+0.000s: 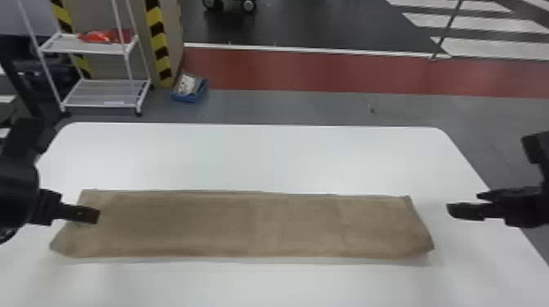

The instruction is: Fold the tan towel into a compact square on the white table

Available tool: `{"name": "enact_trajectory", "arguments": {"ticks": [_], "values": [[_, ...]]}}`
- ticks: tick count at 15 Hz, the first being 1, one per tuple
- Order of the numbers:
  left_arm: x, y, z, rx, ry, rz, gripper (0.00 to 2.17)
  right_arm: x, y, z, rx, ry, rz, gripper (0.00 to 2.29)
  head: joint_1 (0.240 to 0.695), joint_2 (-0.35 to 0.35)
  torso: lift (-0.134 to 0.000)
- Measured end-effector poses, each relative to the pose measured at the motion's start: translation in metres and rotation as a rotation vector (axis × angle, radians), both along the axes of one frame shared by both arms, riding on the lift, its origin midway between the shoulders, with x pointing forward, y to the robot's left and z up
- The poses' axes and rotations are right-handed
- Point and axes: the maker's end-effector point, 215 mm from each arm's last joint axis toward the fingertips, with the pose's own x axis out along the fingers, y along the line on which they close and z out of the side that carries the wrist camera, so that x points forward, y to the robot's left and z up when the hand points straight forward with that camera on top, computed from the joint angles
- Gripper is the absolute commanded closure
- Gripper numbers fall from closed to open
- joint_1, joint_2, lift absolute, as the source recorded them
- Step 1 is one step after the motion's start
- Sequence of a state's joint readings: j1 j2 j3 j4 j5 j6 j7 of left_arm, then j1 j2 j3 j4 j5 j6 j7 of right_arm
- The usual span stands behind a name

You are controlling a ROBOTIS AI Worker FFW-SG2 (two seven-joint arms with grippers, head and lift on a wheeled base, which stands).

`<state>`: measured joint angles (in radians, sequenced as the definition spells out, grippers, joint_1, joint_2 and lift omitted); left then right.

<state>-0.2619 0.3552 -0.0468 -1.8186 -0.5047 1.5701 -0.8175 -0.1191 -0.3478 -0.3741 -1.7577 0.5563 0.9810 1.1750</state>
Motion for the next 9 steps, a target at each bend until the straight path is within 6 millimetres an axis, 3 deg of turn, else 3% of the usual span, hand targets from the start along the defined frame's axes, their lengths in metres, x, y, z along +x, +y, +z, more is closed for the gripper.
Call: {"name": "enact_trajectory", "arguments": {"ticks": [9], "values": [[0.0012, 0.0013, 0.0018, -0.003, -0.003, 0.002, 0.06, 0.0054, 0.001, 0.0, 0.007, -0.003, -0.001, 0.13, 0.695, -0.09, -0.123]]}}
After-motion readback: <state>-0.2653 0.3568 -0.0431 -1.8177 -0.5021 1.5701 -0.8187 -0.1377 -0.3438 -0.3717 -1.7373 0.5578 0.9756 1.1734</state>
